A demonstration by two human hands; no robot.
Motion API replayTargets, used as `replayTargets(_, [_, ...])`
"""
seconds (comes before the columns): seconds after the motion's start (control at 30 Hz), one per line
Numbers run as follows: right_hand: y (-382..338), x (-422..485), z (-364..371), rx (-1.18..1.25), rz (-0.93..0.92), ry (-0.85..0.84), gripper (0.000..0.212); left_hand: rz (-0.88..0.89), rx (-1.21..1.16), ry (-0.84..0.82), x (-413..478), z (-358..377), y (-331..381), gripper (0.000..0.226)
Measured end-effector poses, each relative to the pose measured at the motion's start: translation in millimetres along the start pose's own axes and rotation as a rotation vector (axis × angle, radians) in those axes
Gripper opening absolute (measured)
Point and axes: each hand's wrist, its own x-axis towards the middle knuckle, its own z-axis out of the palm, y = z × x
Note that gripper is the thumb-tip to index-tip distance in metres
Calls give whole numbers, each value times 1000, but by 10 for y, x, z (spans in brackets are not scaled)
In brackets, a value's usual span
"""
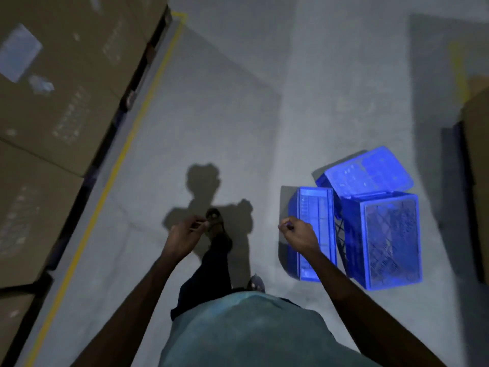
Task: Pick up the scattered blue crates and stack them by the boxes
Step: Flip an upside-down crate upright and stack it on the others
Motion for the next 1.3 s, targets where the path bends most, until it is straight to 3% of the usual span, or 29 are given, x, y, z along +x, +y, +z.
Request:
replayTargets(0.2, [-706, 1340, -362, -26, 44, 61, 19, 56, -11, -117, 1741, -385, 361, 9])
replayTargets(0.33, [-1157, 2016, -724, -15, 113, 121, 34, 63, 44, -161, 2766, -760, 631, 9])
replayTargets(0.47, [-1552, 2618, -1090, 70, 155, 252, 28, 122, 155, -228, 3778, -1042, 998, 33])
replayTargets(0.67, [-1722, 3442, -1623, 184, 277, 332, 17, 201, 322, -322, 5276, -1127, 1763, 28])
replayTargets(0.8, [-1601, 4177, -2046, 256, 361, 380, 18, 273, 396, -369, 6229, -952, 2528, 6])
replayTargets(1.0, [-1528, 5327, -3042, 247, 341, 369, 19, 390, 459, -366, 7445, -491, 4047, 17])
replayTargets(1.13, [-1563, 5925, -3805, 393, 376, 436, 13, 513, 458, -411, 8132, -121, 5134, 8])
replayTargets(1.3, [-1407, 6385, -4401, 563, 466, 553, 6, 579, 446, -496, 8784, 540, 6304, 14])
